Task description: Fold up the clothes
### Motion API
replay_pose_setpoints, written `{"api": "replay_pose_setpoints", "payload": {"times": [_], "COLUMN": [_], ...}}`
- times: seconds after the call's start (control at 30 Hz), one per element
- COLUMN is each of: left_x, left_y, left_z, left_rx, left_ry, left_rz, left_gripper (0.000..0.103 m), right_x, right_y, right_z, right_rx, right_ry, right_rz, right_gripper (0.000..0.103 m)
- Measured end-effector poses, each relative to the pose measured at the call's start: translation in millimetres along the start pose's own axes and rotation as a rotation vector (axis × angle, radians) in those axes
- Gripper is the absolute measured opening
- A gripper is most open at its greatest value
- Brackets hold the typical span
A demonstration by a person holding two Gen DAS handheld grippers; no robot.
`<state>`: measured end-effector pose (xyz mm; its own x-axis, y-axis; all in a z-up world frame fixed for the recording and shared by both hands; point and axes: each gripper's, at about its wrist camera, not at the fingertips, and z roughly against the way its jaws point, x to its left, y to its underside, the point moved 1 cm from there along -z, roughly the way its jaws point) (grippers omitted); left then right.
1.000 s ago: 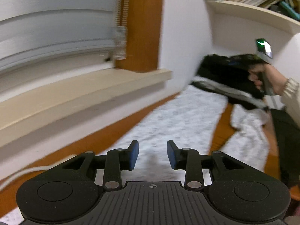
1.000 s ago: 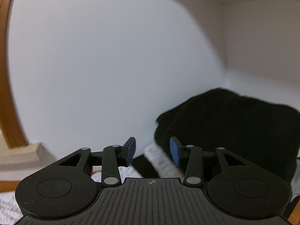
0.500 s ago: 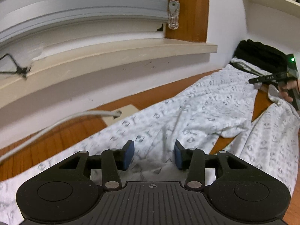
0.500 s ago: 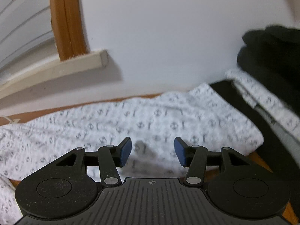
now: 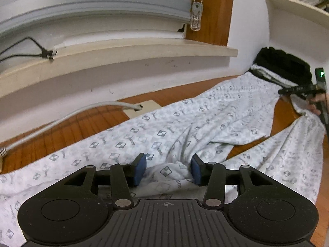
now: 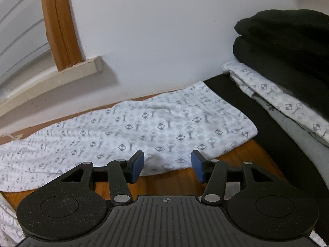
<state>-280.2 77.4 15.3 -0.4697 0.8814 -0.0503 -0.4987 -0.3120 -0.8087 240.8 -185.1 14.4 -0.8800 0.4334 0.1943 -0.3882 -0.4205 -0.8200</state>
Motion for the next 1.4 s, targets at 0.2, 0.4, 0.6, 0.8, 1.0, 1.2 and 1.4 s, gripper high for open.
{"api": "replay_pose_setpoints", "payload": {"times": [0.2, 0.4, 0.6, 0.8, 1.0, 1.2, 1.4], "left_x": [-33.5, -63.9, -49.2, -64.9, -95.5, -122.5, -134.1], "left_y": [-18.1, -51.5, -75.4, -61.6, -66.1, -64.7, -48.6], "left_z": [-8.3, -43.9, -54.5, -48.2, -31.4, -68.8, -74.8], "left_rx": [-0.019, 0.013, -0.049, -0.074, -0.171, -0.010, 0.088], "left_ry": [-0.046, -0.024, -0.046, -0.069, -0.089, -0.016, 0.030], "left_rz": [-0.124, -0.217, -0.098, -0.127, -0.196, -0.272, -0.307], "left_gripper": [0.055, 0.041, 0.005, 0.024, 0.038, 0.024, 0.025], "right_x": [-4.7, -4.2, -1.4, -6.8, -7.4, -7.5, -9.0], "right_y": [-0.4, -0.3, -2.3, -2.9, -2.0, -1.3, -0.9], "right_z": [1.5, 1.0, 0.1, 2.0, 2.5, 2.1, 2.4], "right_rx": [-0.020, -0.013, -0.002, -0.011, -0.014, -0.015, -0.020], "right_ry": [-0.015, -0.020, -0.023, -0.043, -0.041, -0.040, -0.040], "right_rz": [-0.039, -0.038, -0.007, -0.028, -0.034, -0.038, -0.046], "right_gripper": [0.058, 0.059, 0.061, 0.062, 0.062, 0.062, 0.063]}}
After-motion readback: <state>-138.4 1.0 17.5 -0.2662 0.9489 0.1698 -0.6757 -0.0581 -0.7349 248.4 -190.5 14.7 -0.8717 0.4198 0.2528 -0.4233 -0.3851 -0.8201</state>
